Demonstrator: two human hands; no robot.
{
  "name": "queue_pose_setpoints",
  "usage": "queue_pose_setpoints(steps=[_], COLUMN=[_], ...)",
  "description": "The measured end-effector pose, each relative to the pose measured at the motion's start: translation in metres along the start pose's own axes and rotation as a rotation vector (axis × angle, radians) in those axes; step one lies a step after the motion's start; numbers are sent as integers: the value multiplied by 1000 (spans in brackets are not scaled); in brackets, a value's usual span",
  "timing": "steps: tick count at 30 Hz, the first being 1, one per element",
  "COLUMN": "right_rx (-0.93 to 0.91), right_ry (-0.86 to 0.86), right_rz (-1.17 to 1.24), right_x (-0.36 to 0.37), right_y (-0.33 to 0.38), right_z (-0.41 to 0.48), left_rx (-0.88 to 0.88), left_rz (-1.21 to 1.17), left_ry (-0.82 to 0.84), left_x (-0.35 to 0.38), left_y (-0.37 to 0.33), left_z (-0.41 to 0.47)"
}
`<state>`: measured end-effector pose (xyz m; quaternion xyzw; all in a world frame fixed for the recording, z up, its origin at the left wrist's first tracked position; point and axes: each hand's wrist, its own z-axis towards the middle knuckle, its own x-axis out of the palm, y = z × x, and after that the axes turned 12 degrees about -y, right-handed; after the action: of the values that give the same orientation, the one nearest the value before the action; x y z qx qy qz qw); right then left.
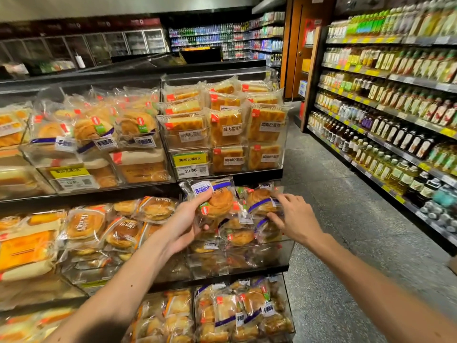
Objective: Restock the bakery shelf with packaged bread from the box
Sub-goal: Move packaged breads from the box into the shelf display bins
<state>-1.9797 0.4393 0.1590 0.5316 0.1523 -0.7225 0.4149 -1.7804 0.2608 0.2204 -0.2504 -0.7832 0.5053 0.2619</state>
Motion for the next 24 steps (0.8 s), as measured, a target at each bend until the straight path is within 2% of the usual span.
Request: queue_pose_setpoints(steps=[2,4,7,11,14,16,20,24], right_rx=[-8,-29,-188,-393,-413,-415,-470,-454], right_ry=[6,-73,-208,-107,-100,-107,-179,-85], right_rz=[-49,-40,132,258,236,173,1,-92], right_x=[-4,-12,-18,-8,8,17,31,32], right_y=[3,9,33,87,113,116,115,119], right_z=[3,6,11,24,33,33,27,28], left_rx=[36,56,136,179,191,229,407,587], left_rz=[8,-13,95,150,190,351,835,1082], left_ry=[-43,-98,-230,-288,-334,-394,-579,-589], left_x=[-8,-17,-29,-32,-32,-33,-44,-43], left_y=[0,0,-6,-12,-10,-7,2,11], left_z=[4,9,13,15,22,30,44,47])
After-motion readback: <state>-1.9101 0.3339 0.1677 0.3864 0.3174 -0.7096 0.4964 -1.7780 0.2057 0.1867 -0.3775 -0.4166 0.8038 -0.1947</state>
